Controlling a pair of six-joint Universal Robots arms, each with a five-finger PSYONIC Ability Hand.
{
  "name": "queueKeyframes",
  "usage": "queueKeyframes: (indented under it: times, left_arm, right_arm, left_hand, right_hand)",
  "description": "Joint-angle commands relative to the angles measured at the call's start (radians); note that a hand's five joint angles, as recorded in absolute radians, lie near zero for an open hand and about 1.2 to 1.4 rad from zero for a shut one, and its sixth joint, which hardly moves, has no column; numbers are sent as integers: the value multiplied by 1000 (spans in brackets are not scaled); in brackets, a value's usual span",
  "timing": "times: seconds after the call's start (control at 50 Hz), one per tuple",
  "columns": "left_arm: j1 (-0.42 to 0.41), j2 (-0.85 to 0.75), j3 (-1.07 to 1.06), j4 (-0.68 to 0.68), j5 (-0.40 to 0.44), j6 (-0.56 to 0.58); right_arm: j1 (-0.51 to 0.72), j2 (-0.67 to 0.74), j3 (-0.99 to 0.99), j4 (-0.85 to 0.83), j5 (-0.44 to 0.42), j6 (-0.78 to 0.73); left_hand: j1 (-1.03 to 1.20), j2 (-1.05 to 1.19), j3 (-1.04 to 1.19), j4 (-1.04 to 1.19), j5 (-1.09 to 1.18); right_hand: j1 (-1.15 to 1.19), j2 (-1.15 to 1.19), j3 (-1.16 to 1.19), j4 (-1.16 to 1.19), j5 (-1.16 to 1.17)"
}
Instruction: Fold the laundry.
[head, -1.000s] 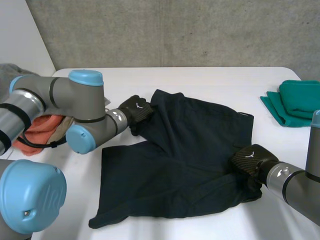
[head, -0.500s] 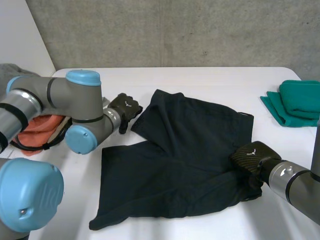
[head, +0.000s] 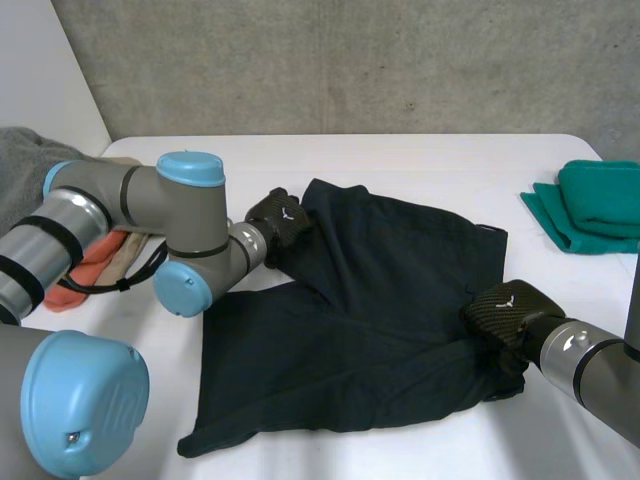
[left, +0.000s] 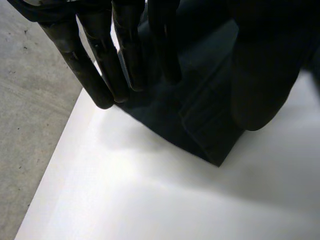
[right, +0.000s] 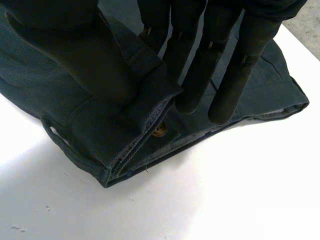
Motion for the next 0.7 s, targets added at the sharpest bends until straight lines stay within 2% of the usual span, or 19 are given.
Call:
queueKeyframes:
  times: [0.02,0.06,0.1,0.3,0.46,0.56,0.58,0.6,0.62,0.64,0.66,0.7]
  left_arm:
    - [-9,-19,18,-3,-17,40]
    - [-9,-19,21,-3,-17,43]
    - [-9,-24,25,3,-25,48]
    - [22,-25,12,-9,-95,56]
    - [57,22,-50,-52,-216,49]
    - [42,42,-74,-49,-189,23]
    - [37,45,-77,-49,-186,20]
    - [33,51,-77,-49,-181,17]
    - [25,65,-84,-49,-186,10]
    - [22,76,-89,-49,-192,5]
    - [22,90,-98,-48,-201,0]
    - [31,138,-124,-40,-235,-21]
  right_arm:
    - [-3,0,-2,-1,-1,0]
    - [-4,0,-2,-1,-1,0]
    - [-4,0,-3,-1,-1,0]
    - [-4,-14,-2,-1,-3,3]
    - [5,-26,0,4,-3,1]
    - [22,-26,-2,5,-3,5]
    - [25,-26,-2,5,-2,5]
    - [26,-26,-3,4,0,5]
    - [28,-26,-3,4,-3,6]
    - [29,-26,-5,4,-3,8]
    - [29,-26,-5,4,-3,8]
    - [35,-26,-8,4,-3,12]
  left_hand:
    - [219,223,225,219,224]
    - [441,446,447,442,447]
    - [767,771,772,767,772]
    - [768,773,774,769,774]
    - [768,773,774,769,774]
    - [768,773,774,769,774]
    - [673,677,679,673,678]
    - [343,348,349,344,349]
    - [-116,-112,-110,-116,-111]
    - [-301,-297,-295,-301,-296]
    - [-425,-421,-419,-425,-420]
    - [-453,-449,-448,-453,-448]
  right_hand:
    - [314,225,205,197,197]
    - [314,225,205,197,197]
    - [314,225,205,197,197]
    - [314,225,205,197,197]
    - [314,225,205,197,197]
    - [314,225,205,197,197]
    - [314,225,205,197,197]
    - [314,225,205,197,197]
    - [314,225,205,197,197]
    - [314,225,205,197,197]
    - [314,225,205,197,197]
    - [314,225,205,197,197]
